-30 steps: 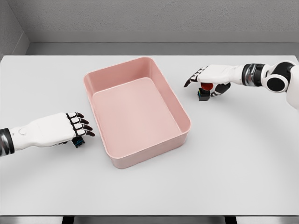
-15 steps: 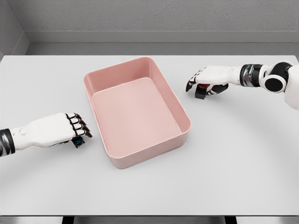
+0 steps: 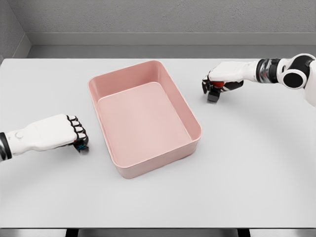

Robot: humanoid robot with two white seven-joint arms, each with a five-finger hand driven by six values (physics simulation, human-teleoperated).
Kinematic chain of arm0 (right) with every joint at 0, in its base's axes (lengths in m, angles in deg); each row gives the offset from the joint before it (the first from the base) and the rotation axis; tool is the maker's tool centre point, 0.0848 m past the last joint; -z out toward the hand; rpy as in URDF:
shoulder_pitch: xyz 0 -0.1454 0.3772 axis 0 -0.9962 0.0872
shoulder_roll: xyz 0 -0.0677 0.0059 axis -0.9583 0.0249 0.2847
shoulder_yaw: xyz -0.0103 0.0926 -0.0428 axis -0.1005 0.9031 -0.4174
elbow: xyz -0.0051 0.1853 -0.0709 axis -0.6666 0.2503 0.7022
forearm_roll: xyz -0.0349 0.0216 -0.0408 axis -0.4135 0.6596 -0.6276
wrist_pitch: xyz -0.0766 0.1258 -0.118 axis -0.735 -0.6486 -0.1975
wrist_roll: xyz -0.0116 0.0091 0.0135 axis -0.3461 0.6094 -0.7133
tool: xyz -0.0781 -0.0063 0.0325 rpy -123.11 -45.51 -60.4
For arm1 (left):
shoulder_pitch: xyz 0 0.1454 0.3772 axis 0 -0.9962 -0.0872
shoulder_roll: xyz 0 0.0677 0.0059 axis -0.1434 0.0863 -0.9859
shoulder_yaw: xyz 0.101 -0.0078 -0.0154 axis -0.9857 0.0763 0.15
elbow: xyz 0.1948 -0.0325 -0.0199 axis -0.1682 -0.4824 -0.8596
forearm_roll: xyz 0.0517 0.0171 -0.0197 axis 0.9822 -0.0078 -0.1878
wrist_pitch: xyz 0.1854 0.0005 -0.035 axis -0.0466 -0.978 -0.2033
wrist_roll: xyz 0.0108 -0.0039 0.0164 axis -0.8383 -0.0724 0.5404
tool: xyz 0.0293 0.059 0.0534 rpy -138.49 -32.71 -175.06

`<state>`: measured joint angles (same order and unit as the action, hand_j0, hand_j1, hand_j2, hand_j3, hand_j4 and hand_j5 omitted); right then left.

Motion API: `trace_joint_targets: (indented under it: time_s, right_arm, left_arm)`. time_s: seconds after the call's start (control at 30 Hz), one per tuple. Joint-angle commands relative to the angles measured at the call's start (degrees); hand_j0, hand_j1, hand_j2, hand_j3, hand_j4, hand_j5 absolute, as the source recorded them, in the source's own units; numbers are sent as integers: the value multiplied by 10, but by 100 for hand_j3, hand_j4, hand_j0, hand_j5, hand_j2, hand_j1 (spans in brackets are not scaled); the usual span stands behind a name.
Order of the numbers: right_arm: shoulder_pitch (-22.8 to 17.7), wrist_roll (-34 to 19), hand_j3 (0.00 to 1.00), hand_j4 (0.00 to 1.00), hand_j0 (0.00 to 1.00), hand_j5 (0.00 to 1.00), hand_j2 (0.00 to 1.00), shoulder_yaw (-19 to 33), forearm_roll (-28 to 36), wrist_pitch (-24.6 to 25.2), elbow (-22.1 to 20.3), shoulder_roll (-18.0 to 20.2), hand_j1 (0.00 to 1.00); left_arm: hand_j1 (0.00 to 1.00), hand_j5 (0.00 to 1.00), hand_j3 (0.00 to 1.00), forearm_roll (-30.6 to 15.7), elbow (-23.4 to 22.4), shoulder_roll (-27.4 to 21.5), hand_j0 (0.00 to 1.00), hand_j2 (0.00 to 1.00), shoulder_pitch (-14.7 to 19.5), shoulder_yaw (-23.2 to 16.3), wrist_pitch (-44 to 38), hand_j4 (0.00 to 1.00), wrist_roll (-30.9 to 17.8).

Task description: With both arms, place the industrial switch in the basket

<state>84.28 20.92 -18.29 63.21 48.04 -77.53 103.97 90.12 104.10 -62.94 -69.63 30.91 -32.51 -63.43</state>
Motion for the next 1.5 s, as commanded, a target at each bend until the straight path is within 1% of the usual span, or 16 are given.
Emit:
trace_joint_targets:
  time_s: [0.0, 0.07, 0.2, 0.33, 0.43, 0.47, 0.53, 0.6, 0.67, 0.8, 0.83, 0.97, 1.1, 1.33, 1.4, 1.47]
  right_arm:
    - [1, -10, 45, 45, 45, 45, 45, 2, 3, 1, 0, 1, 45]
    - [3, -12, 45, 45, 45, 45, 45, 5, 3, 1, 0, 1, 45]
    - [8, -17, 45, 45, 45, 45, 45, 6, 3, 1, -3, 1, 45]
    - [15, -29, 45, 45, 45, 45, 45, 19, 3, 1, -4, 1, 45]
    - [25, -29, 45, 45, 45, 45, 45, 19, 3, 1, -19, 1, 45]
    - [28, -29, 45, 45, 45, 45, 45, 19, 3, 1, -26, 3, 45]
    - [36, -29, 45, 45, 45, 45, 45, 19, 3, 1, -28, 4, 45]
    - [44, -30, 45, 45, 45, 45, 45, 19, 3, 1, -50, 5, 45]
    - [56, -29, 45, 45, 45, 45, 45, 19, 3, 1, -51, 5, 45]
    - [65, -29, 45, 45, 45, 45, 45, 19, 3, 1, -54, 1, 45]
    - [66, -29, 45, 45, 45, 45, 45, 19, 3, 1, -66, 1, 45]
    - [69, -29, 45, 45, 45, 45, 45, 19, 3, 1, -74, -1, 45]
    - [75, -29, 45, 45, 45, 45, 45, 19, 3, 1, -93, -4, 45]
    - [94, -28, 45, 45, 45, 45, 45, 20, 3, 1, -103, -6, 45]
    - [98, -28, 45, 45, 45, 45, 45, 20, 3, 1, -118, -9, 45]
    - [106, -28, 45, 45, 45, 45, 45, 20, 3, 1, -120, -20, 45]
  left_arm:
    - [45, 45, 45, -23, 12, -17, 45, 45, 2, 16, -1, 45, 5]
    - [45, 45, 45, -42, 14, -42, 45, 45, 7, 18, -1, 45, 9]
    - [44, 44, 44, -68, 15, -66, 44, 44, 37, 19, -1, 44, 11]
    - [44, 44, 44, -85, 15, -69, 44, 44, 81, 19, -1, 44, 13]
    - [44, 44, 44, -91, 15, -69, 44, 44, 98, 17, -1, 44, 17]
    - [44, 44, 44, -93, 15, -69, 44, 44, 110, 17, -1, 44, 17]
    - [44, 44, 44, -100, 15, -75, 44, 44, 113, 18, -1, 44, 18]
    - [44, 44, 44, -108, 15, -77, 44, 44, 127, 17, -1, 44, 20]
    - [44, 44, 44, -114, 15, -77, 44, 44, 135, 18, -1, 44, 20]
    - [44, 44, 44, -131, 16, -77, 44, 44, 157, 18, -1, 44, 20]
    - [44, 44, 44, -133, 16, -76, 44, 44, 162, 18, -1, 44, 20]
    - [44, 44, 44, -136, 16, -56, 44, 44, 182, 15, -1, 44, 16]
    - [44, 44, 44, -136, 16, -28, 44, 44, 191, 10, -1, 44, 12]
    - [44, 44, 44, -136, 16, 17, 44, 44, 206, 6, -1, 44, 12]
    - [44, 44, 44, -136, 16, 32, 44, 44, 219, -15, -1, 44, 11]
    - [44, 44, 44, -135, 16, 50, 44, 44, 240, -49, -1, 44, 11]
